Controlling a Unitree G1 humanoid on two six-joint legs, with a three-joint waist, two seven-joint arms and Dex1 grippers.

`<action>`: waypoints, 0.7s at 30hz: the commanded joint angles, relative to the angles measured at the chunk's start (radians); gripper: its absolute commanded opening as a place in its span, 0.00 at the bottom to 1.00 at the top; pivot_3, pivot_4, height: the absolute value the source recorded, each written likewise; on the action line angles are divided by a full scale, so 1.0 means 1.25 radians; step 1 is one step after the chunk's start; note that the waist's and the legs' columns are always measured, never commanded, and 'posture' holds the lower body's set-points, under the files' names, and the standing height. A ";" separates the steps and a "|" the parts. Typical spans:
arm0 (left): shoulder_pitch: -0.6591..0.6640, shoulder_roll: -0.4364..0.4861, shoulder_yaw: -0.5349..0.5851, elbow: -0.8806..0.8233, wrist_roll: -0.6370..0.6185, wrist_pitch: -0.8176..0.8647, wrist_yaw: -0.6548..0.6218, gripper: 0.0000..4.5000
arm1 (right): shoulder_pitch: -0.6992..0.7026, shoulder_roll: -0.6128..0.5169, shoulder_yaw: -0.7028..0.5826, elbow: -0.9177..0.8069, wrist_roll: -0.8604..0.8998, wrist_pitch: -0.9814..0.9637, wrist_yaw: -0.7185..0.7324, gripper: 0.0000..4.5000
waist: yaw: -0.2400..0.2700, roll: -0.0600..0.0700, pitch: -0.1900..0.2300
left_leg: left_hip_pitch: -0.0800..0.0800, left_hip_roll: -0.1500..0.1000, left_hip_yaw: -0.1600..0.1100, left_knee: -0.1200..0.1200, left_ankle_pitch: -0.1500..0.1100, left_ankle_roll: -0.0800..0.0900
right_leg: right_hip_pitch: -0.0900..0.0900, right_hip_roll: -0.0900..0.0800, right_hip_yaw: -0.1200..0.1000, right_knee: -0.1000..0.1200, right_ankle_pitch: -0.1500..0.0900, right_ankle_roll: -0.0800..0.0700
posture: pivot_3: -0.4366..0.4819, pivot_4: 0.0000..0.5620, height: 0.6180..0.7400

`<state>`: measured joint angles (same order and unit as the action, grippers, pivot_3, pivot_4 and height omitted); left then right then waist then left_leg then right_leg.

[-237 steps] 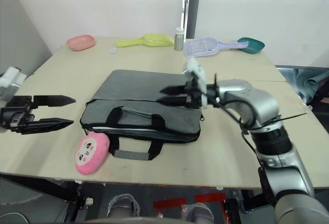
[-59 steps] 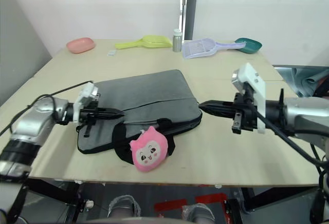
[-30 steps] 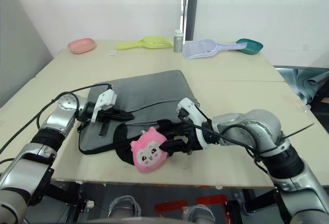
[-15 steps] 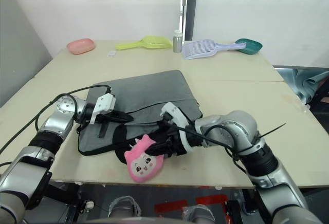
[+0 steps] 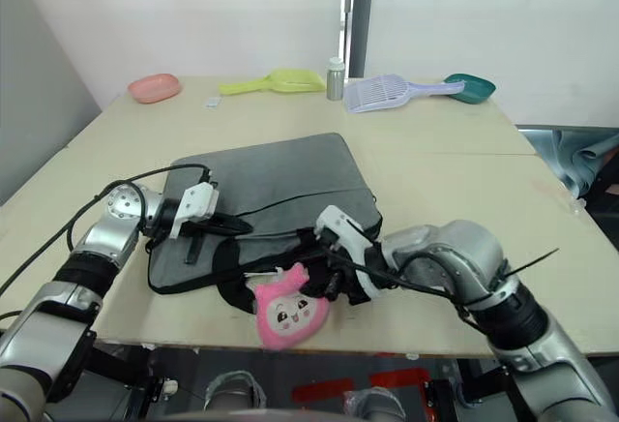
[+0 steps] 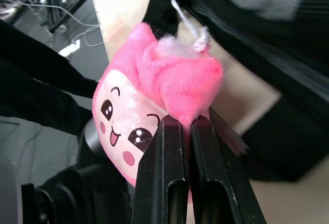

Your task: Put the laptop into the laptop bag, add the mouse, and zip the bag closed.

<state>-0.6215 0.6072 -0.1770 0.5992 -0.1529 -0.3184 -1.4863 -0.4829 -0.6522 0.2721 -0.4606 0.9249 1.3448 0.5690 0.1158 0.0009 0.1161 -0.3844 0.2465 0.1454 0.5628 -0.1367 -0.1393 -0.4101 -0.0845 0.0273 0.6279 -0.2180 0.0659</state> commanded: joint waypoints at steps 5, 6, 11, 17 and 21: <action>0.049 -0.006 -0.080 0.015 0.068 -0.043 -0.032 0.00 | 0.080 -0.190 -0.149 -0.170 0.042 -0.015 0.077 0.00 | 0.011 0.000 -0.001 | 0.000 0.000 0.000 -0.002 0.000 0.000 | 0.001 0.000 0.000 -0.003 0.000 0.000 | 0.48 0.27 1.00; 0.049 -0.007 -0.083 0.019 0.069 -0.050 -0.034 0.00 | 0.100 -0.219 -0.160 -0.181 0.032 -0.025 0.084 0.00 | 0.013 0.000 -0.001 | 0.000 0.000 0.000 -0.002 0.000 0.001 | 0.001 0.000 0.000 -0.003 0.000 0.001 | 0.48 0.27 1.00; 0.044 -0.009 -0.098 0.046 0.079 -0.083 -0.031 0.00 | 0.208 -0.347 -0.217 -0.192 -0.035 -0.097 0.116 0.00 | 0.019 0.002 -0.003 | 0.001 0.000 0.001 -0.003 -0.002 0.004 | 0.001 0.000 0.000 -0.004 0.000 0.001 | 0.48 0.27 1.00; 0.036 -0.013 -0.101 0.067 0.081 -0.096 -0.028 0.00 | 0.324 -0.472 -0.266 -0.080 -0.187 -0.240 0.169 0.00 | 0.019 0.003 -0.006 | 0.001 -0.001 0.002 -0.003 -0.002 0.004 | 0.001 -0.001 0.001 -0.004 0.000 0.001 | 0.48 0.27 1.00; 0.042 -0.015 -0.101 0.065 0.079 -0.098 -0.024 0.00 | 0.361 -0.532 -0.263 0.033 -0.299 -0.363 0.213 0.00 | 0.018 0.004 -0.007 | 0.001 -0.001 0.002 -0.002 -0.002 0.004 | 0.001 -0.001 0.001 -0.004 0.000 0.001 | 0.48 0.27 1.00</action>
<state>-0.6207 0.5888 -0.2264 0.6335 -0.1410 -0.4537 -1.4876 -0.0357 -1.2856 -0.0342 -0.4823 0.6334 0.9551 0.8162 0.1386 0.0053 0.1080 -0.3831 0.2455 0.1481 0.5600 -0.1396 -0.1341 -0.4083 -0.0861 0.0287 0.6226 -0.2185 0.0676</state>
